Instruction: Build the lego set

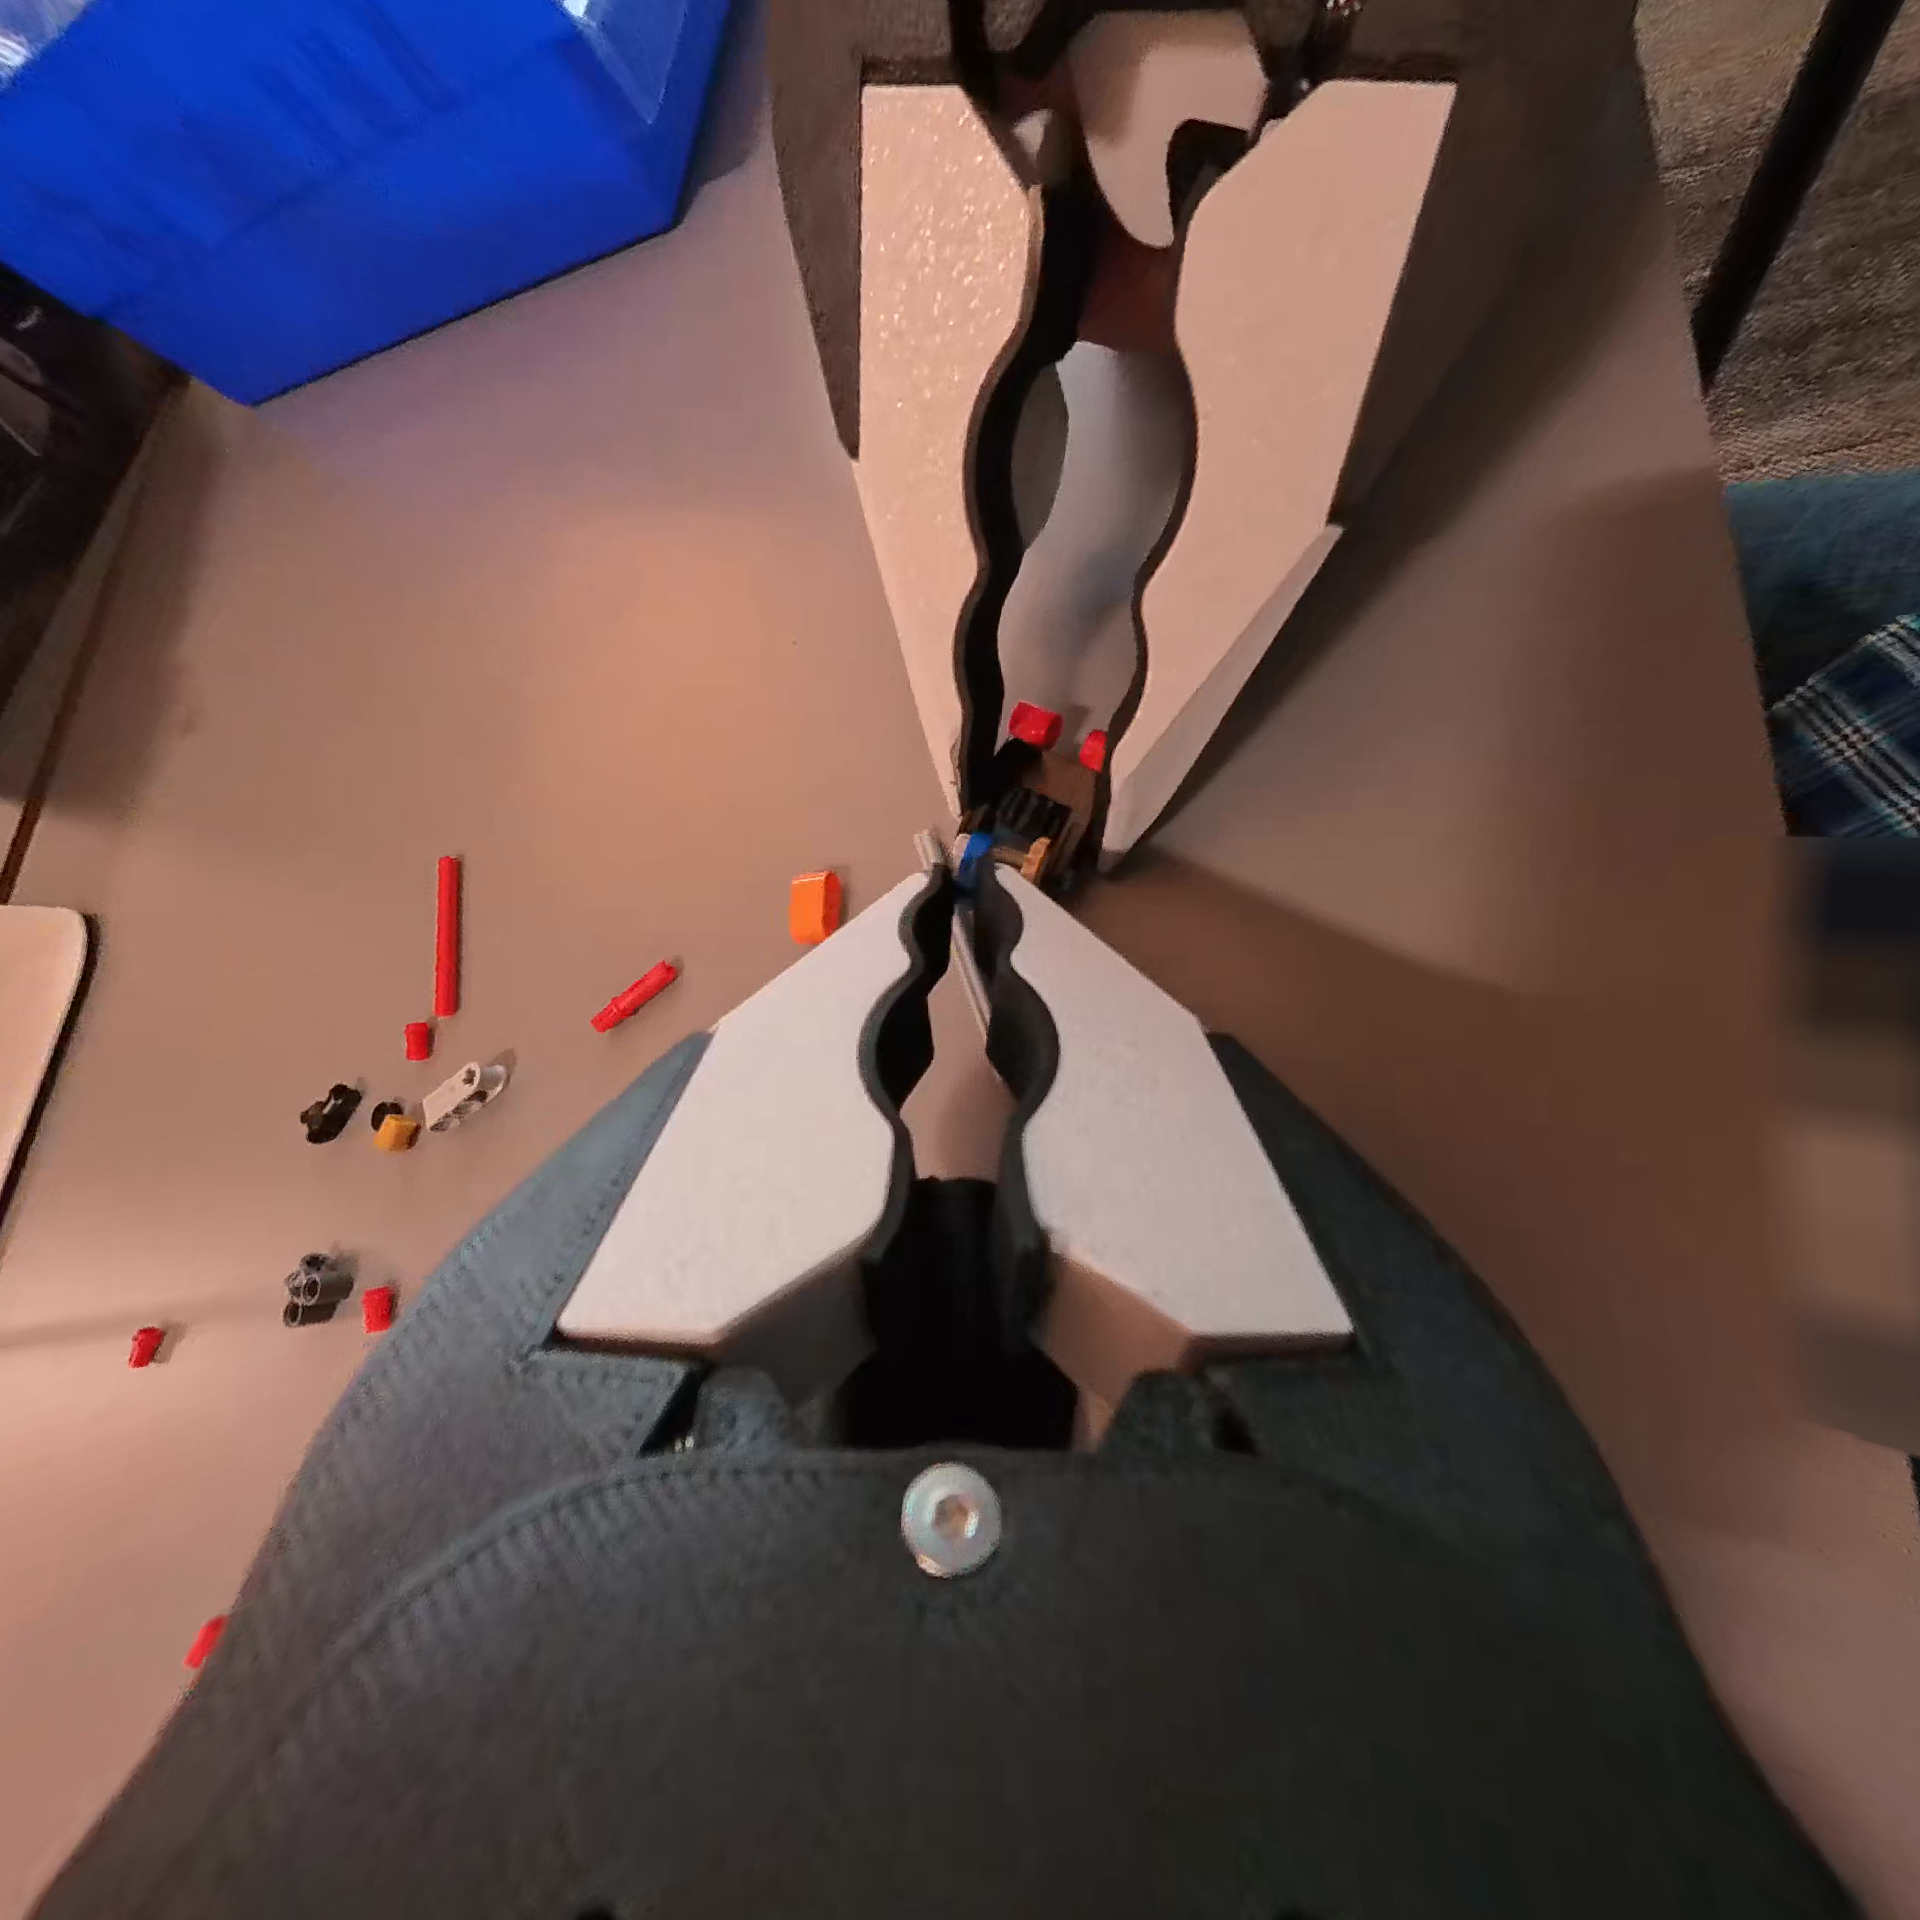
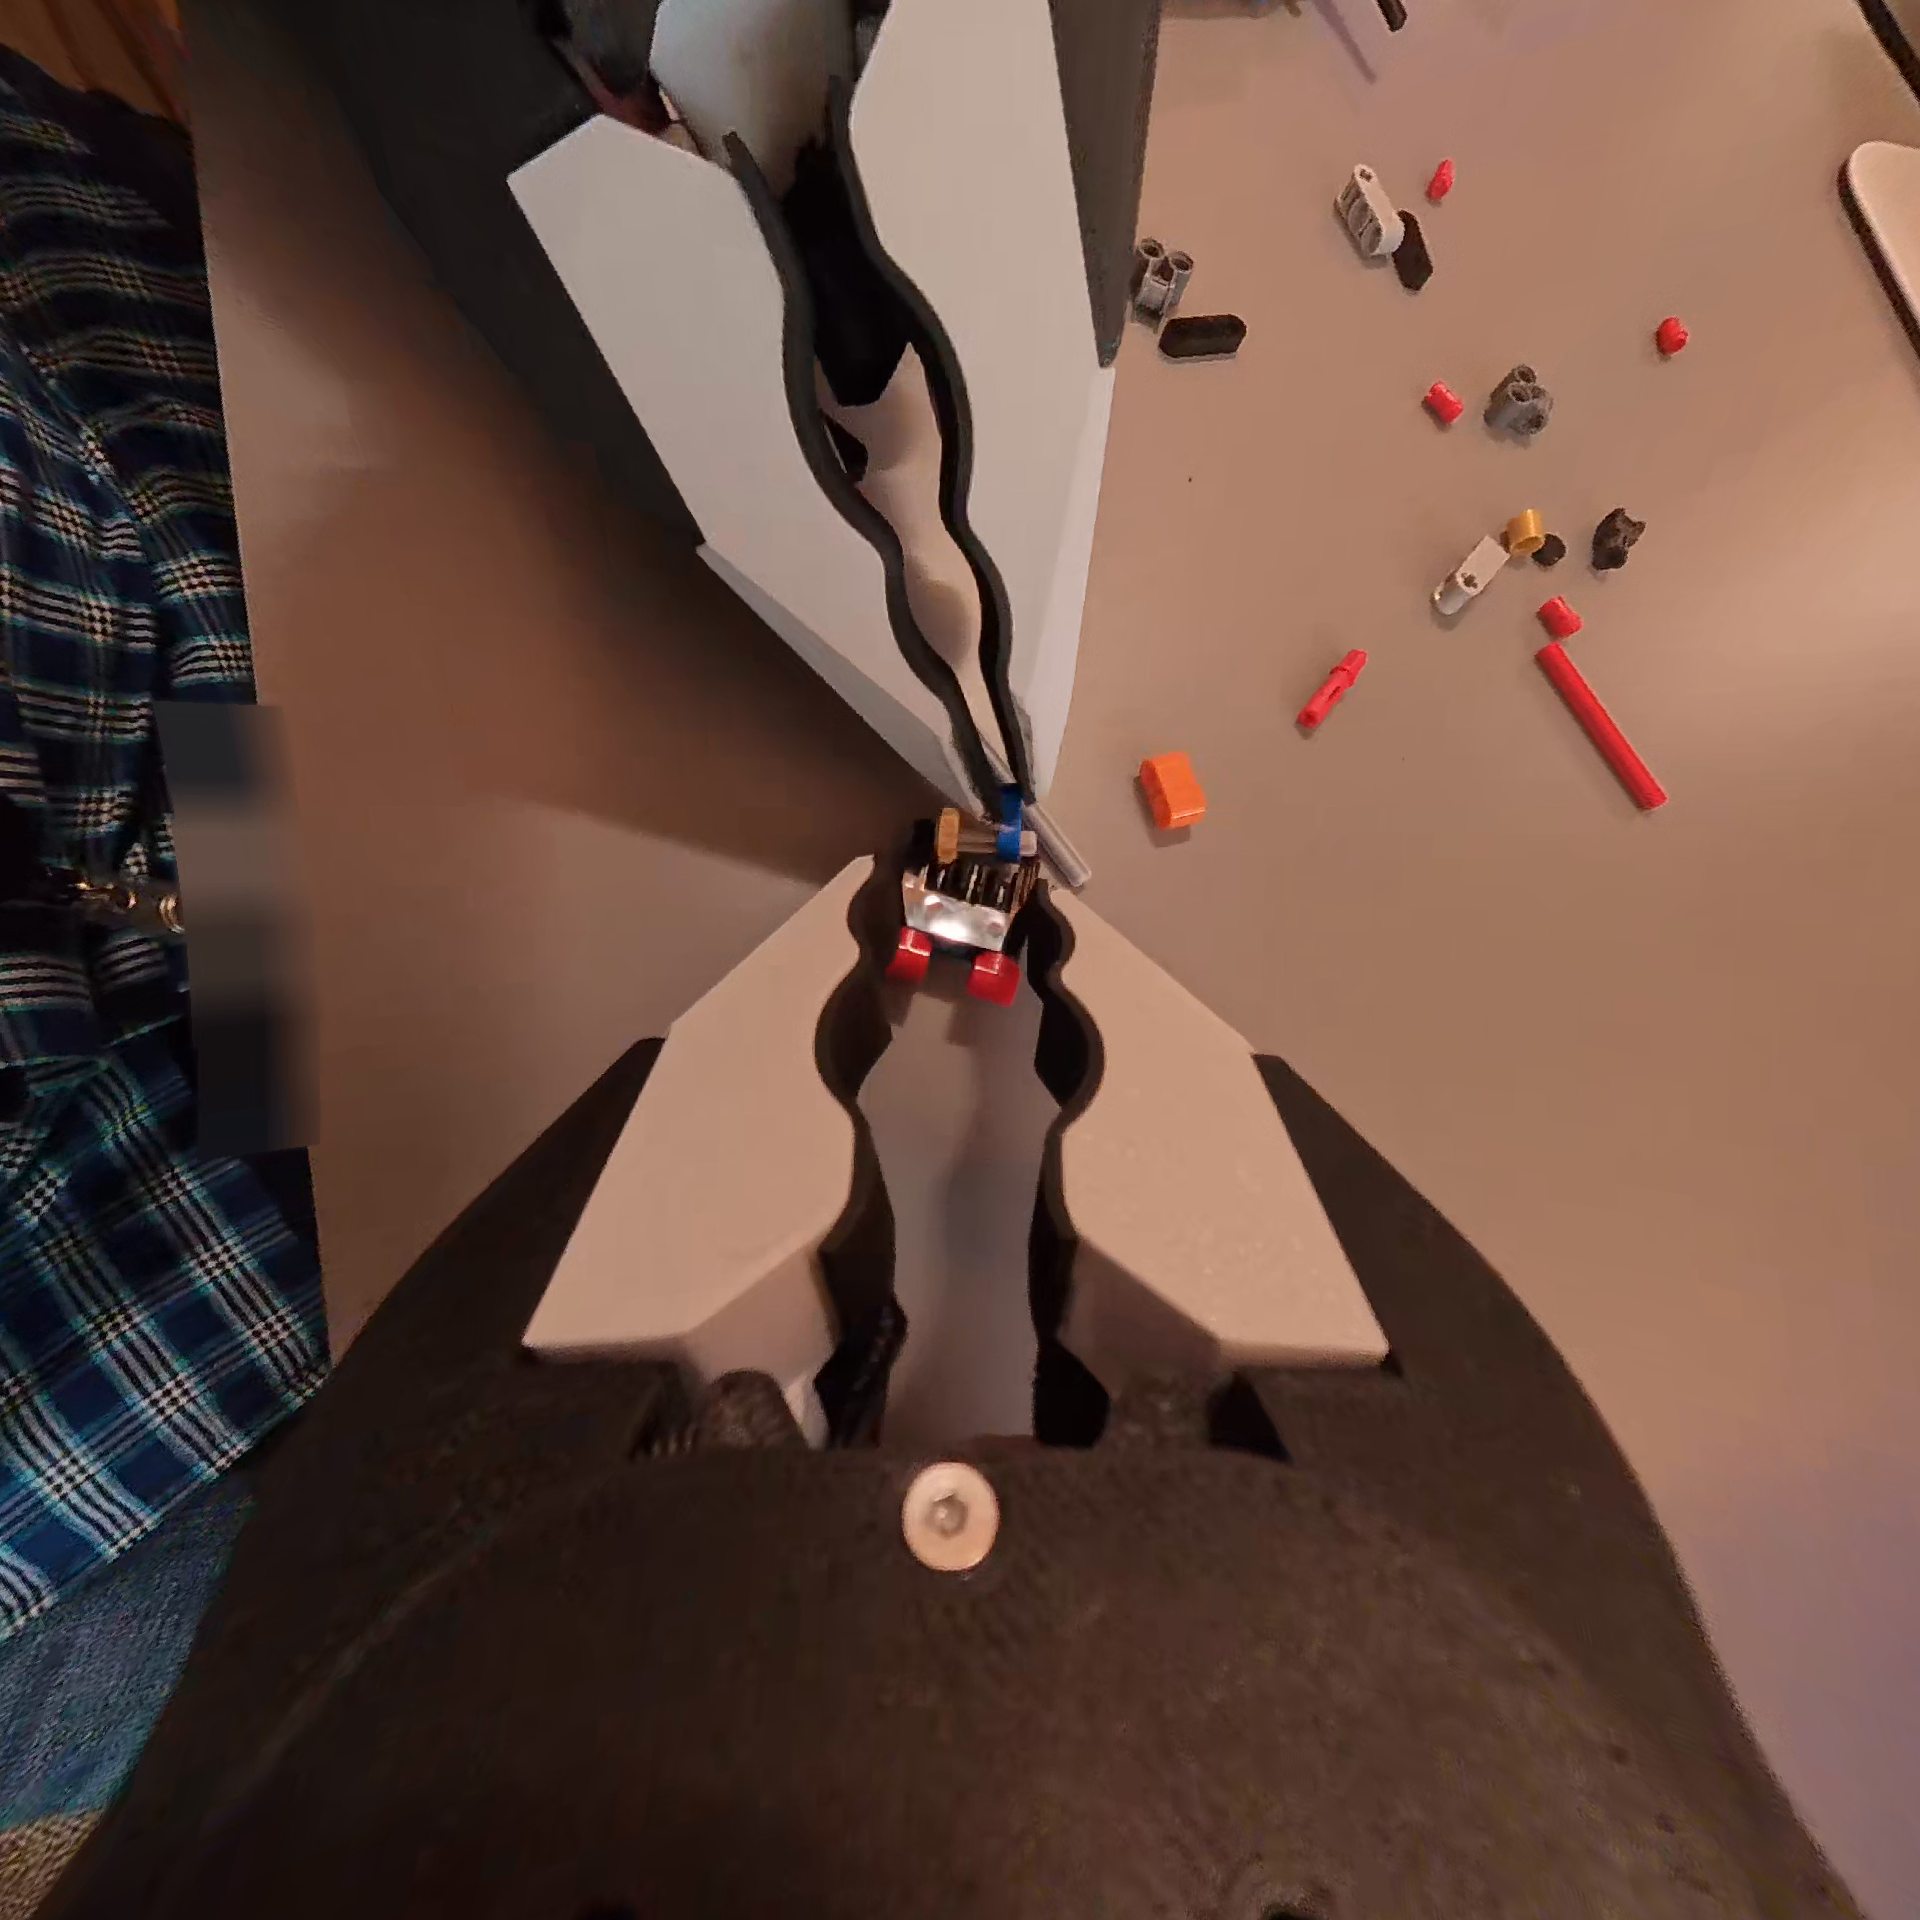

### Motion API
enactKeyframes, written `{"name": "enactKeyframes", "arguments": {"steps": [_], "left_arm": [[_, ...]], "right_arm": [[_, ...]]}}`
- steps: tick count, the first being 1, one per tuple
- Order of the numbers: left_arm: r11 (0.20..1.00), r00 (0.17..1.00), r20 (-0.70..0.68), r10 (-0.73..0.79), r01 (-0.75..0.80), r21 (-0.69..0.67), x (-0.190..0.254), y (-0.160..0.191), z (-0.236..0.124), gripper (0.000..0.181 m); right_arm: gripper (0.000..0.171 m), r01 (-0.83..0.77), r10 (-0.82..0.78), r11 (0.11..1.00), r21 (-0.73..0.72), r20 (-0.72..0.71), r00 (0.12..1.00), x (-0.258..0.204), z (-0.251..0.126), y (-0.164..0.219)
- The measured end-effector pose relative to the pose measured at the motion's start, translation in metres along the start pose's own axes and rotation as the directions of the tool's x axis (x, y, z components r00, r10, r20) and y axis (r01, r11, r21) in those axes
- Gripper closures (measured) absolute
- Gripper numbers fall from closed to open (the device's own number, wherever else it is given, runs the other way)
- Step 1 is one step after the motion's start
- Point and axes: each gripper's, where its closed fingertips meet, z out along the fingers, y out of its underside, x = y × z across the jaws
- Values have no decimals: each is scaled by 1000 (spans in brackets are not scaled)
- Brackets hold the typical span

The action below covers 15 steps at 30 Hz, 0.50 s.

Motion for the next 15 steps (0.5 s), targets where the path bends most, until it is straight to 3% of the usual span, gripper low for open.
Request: {"name": "enactKeyframes", "arguments": {"steps": [15], "left_arm": [[997,991,106,81,-82,-2,-10,-4,2,177]], "right_arm": [[150,-33,32,999,-10,-38,999,7,1,1]]}}
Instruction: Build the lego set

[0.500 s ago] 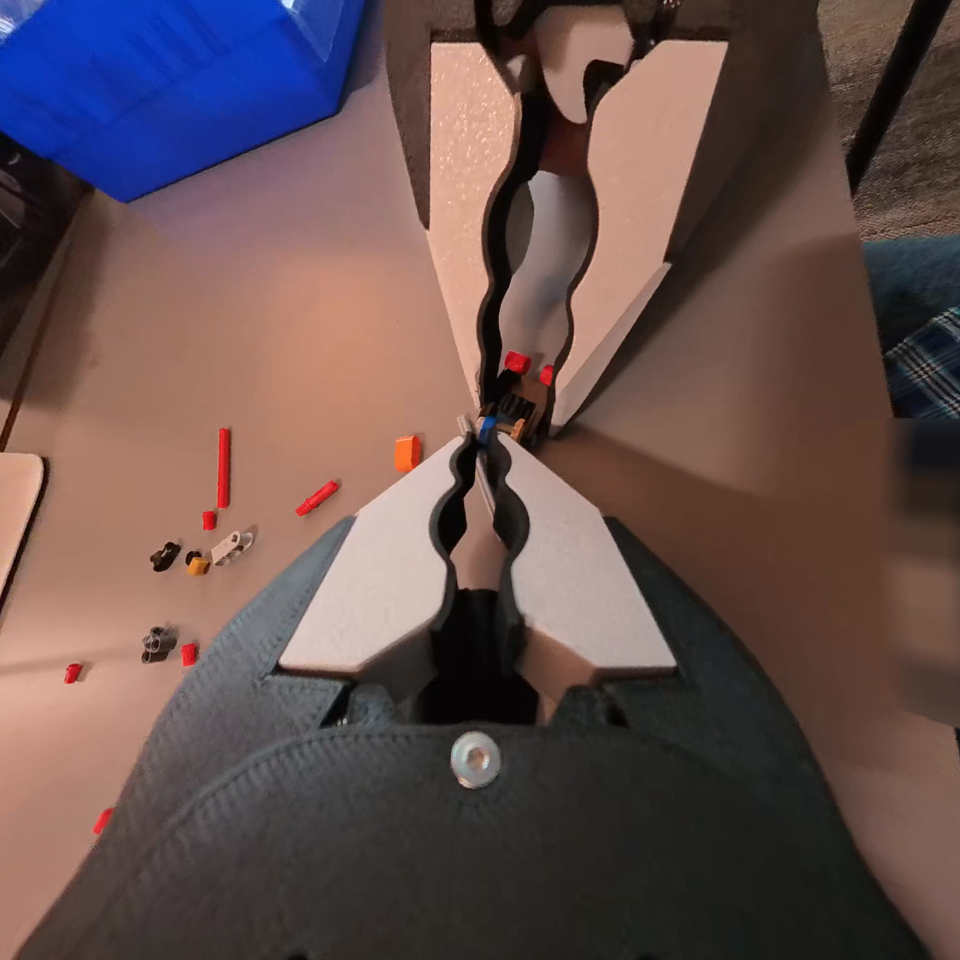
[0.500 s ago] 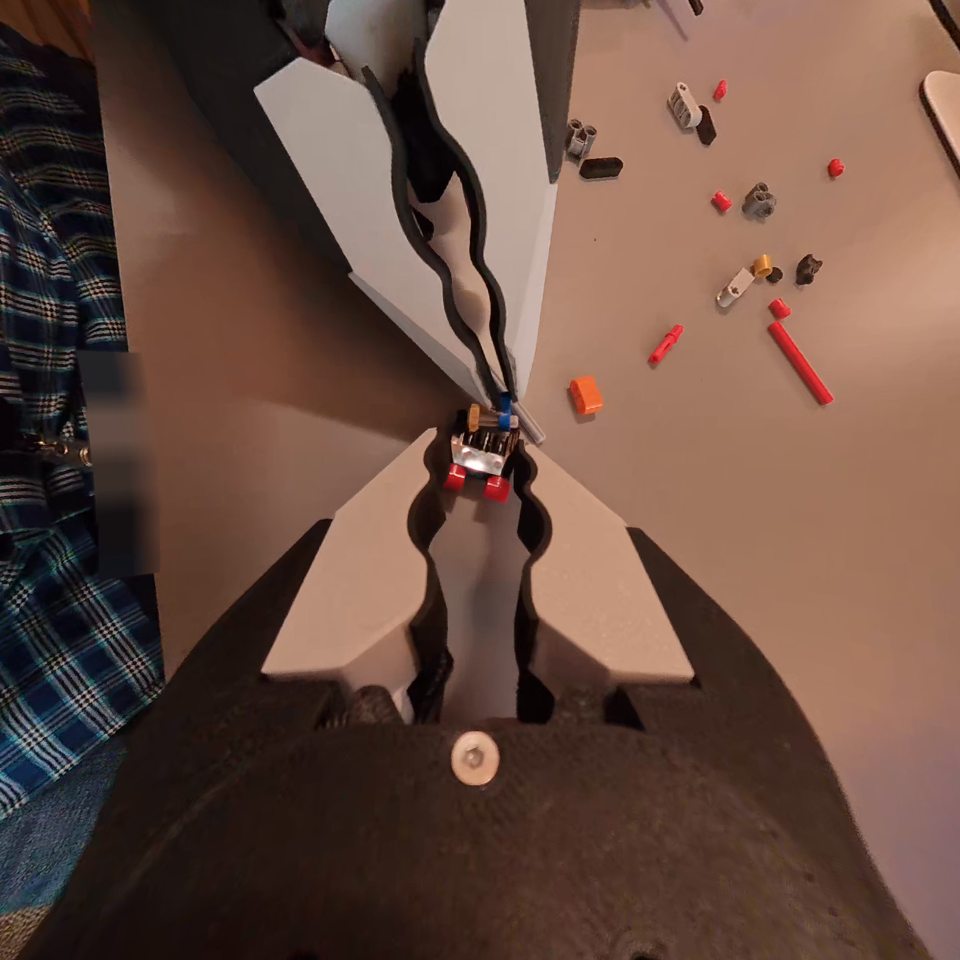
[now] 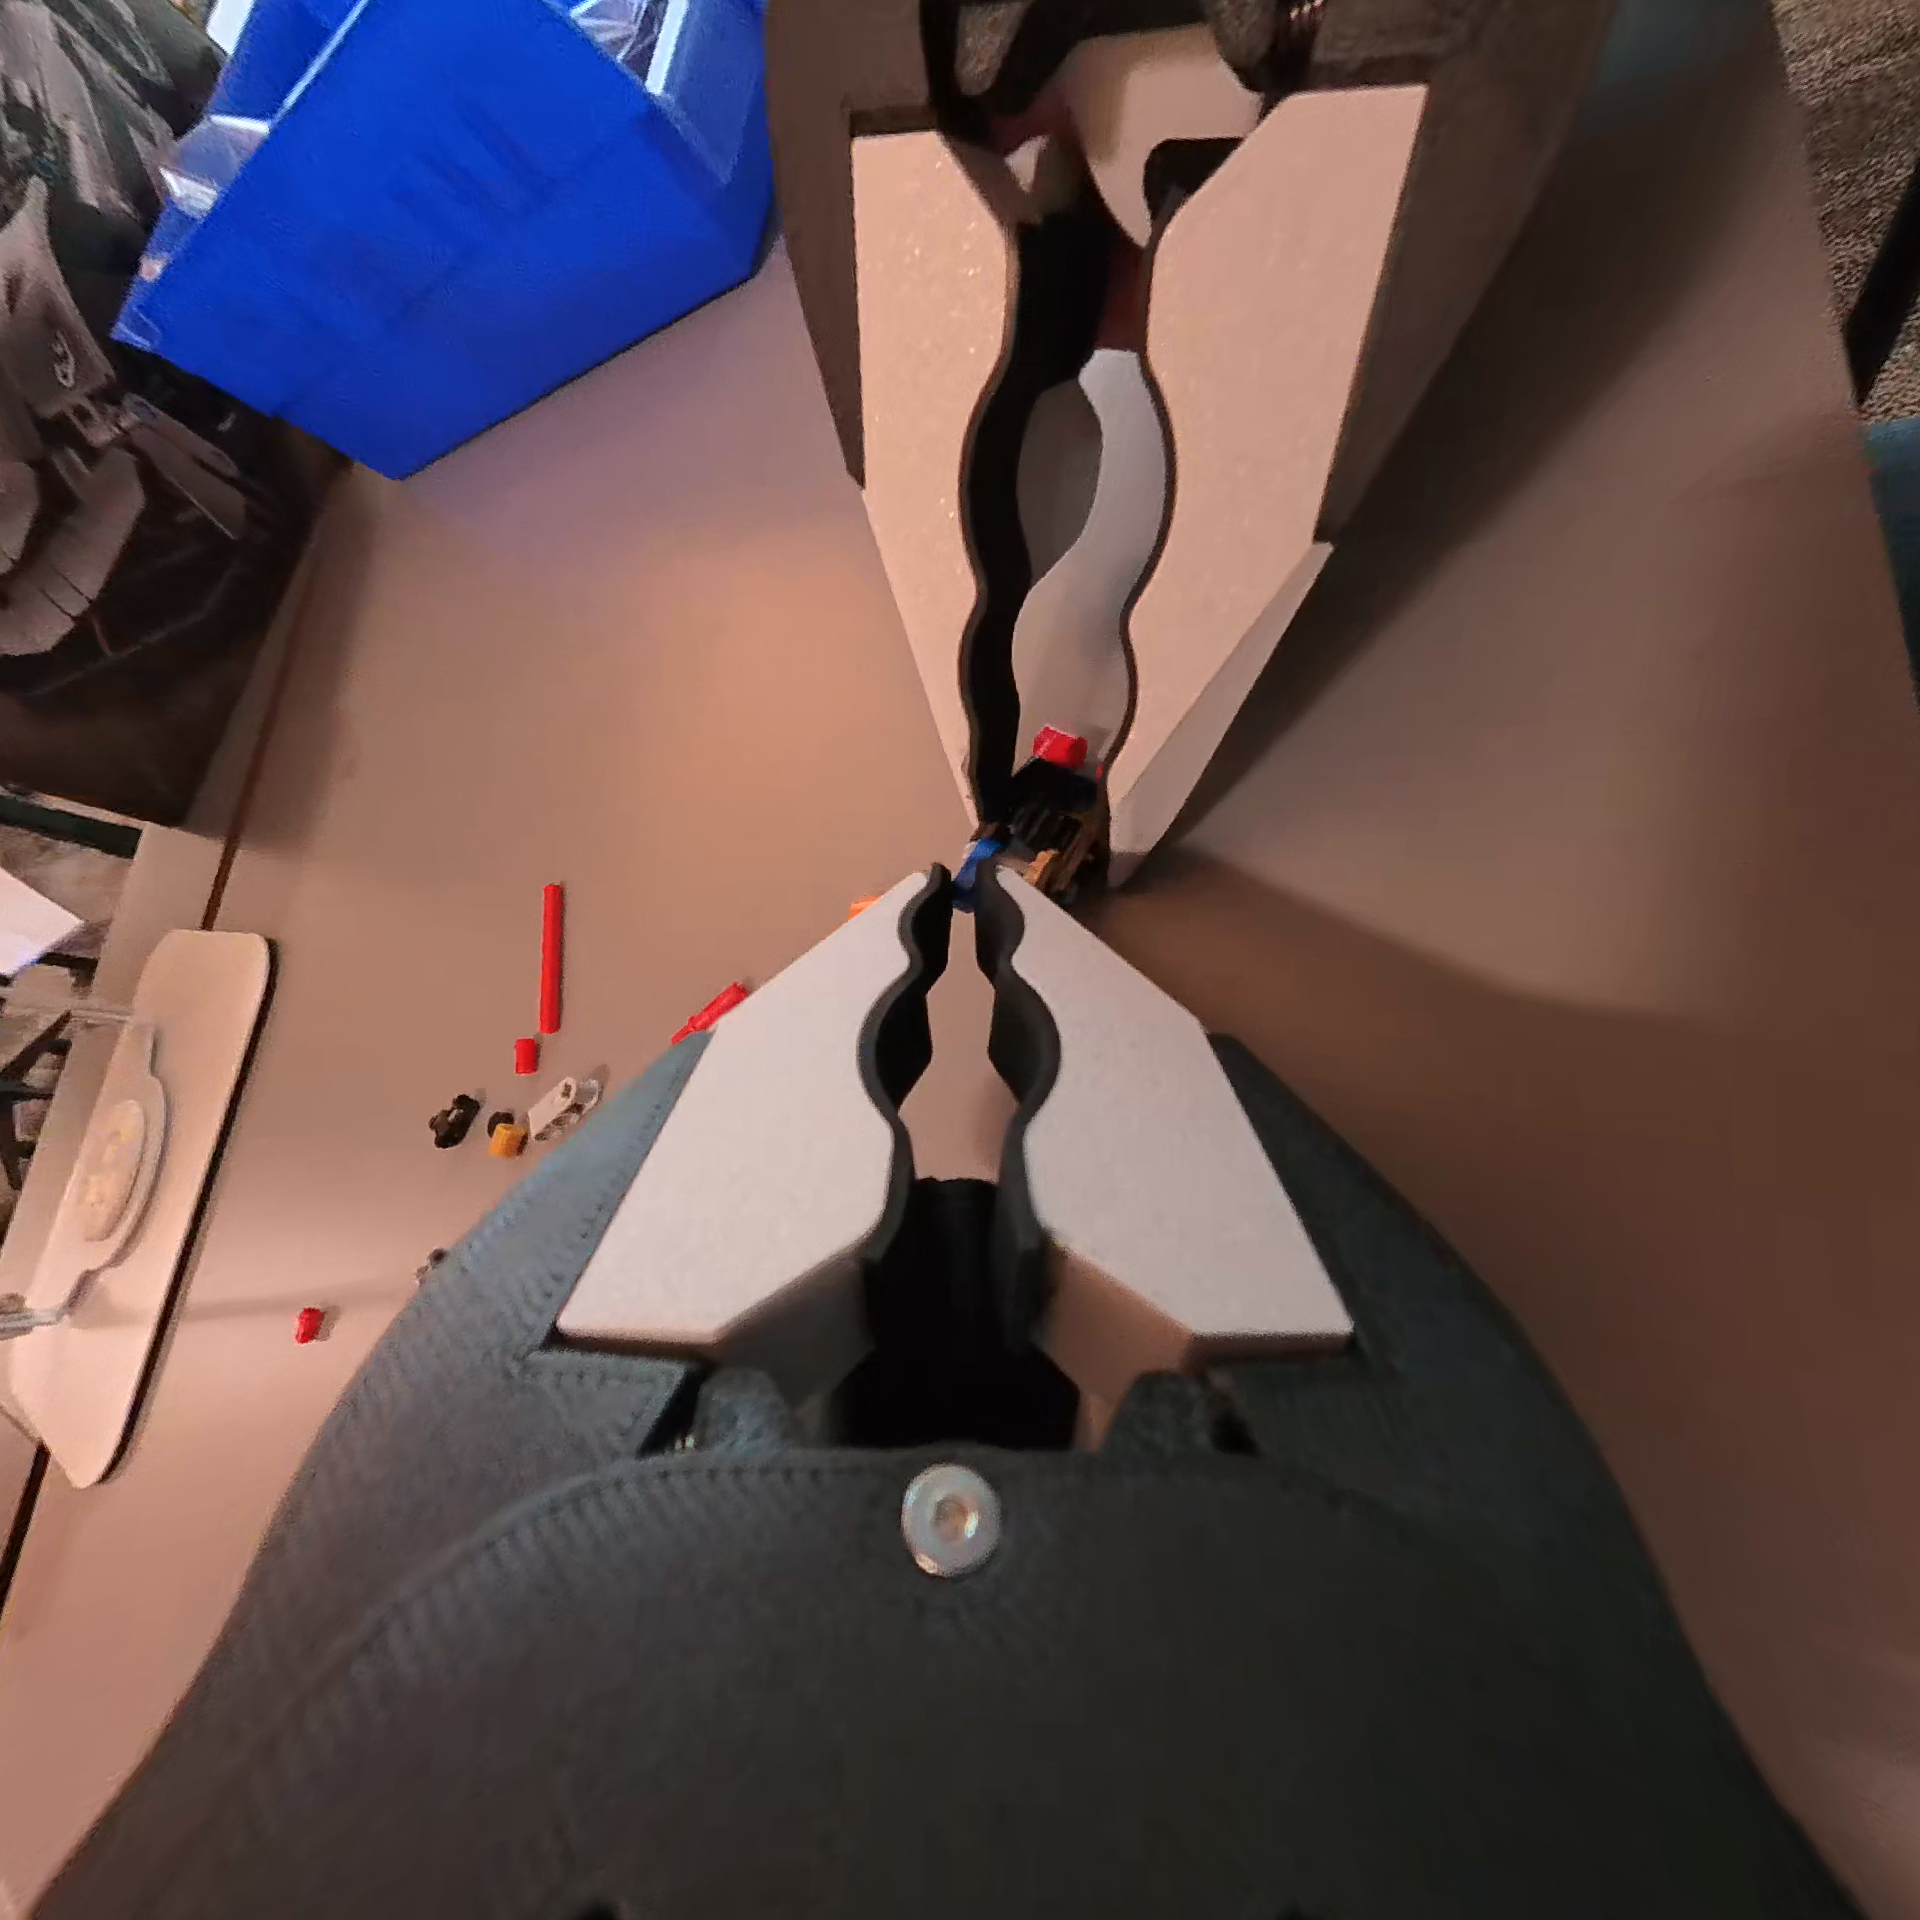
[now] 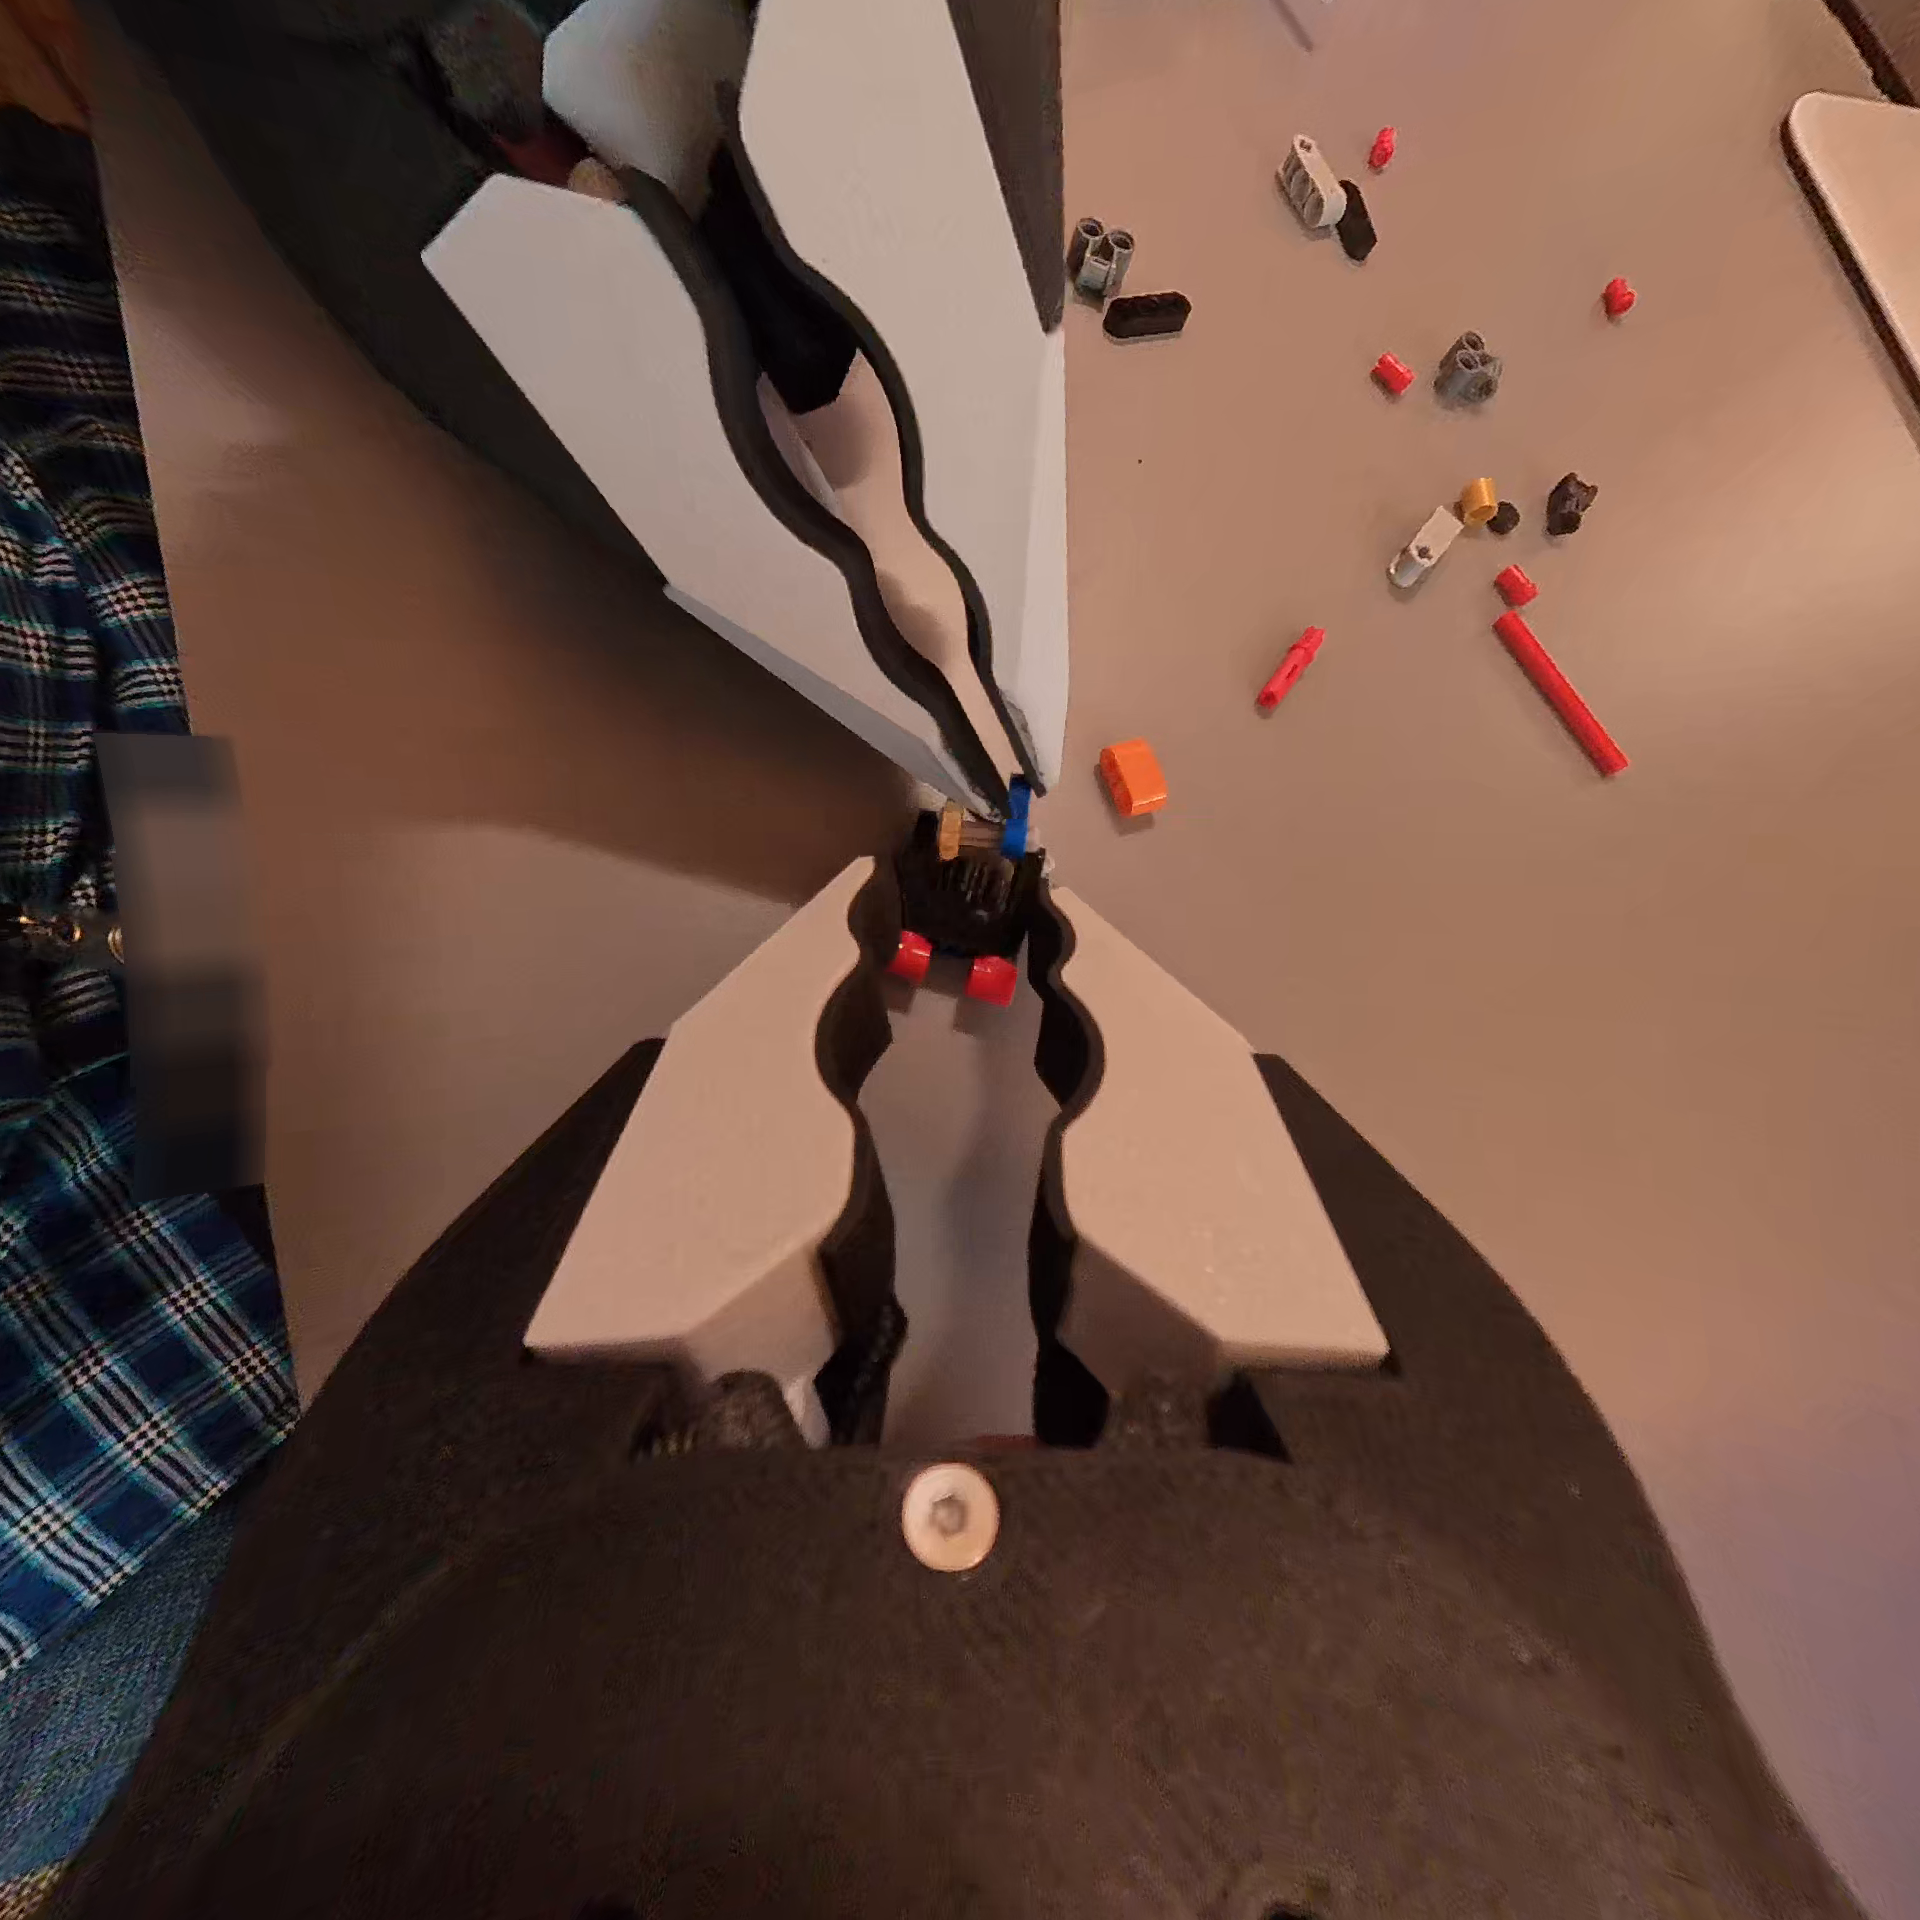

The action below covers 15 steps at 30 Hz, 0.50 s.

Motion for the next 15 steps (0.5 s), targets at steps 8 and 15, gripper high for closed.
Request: {"name": "enactKeyframes", "arguments": {"steps": [8,15], "left_arm": [[1000,1000,-1,-25,24,-9,-2,0,3,177],[1000,1000,4,-29,28,9,-2,-2,1,178]], "right_arm": [[150,-50,50,999,-7,31,998,2,0,2],[149,-157,157,988,-5,112,981,3,0,0]]}}
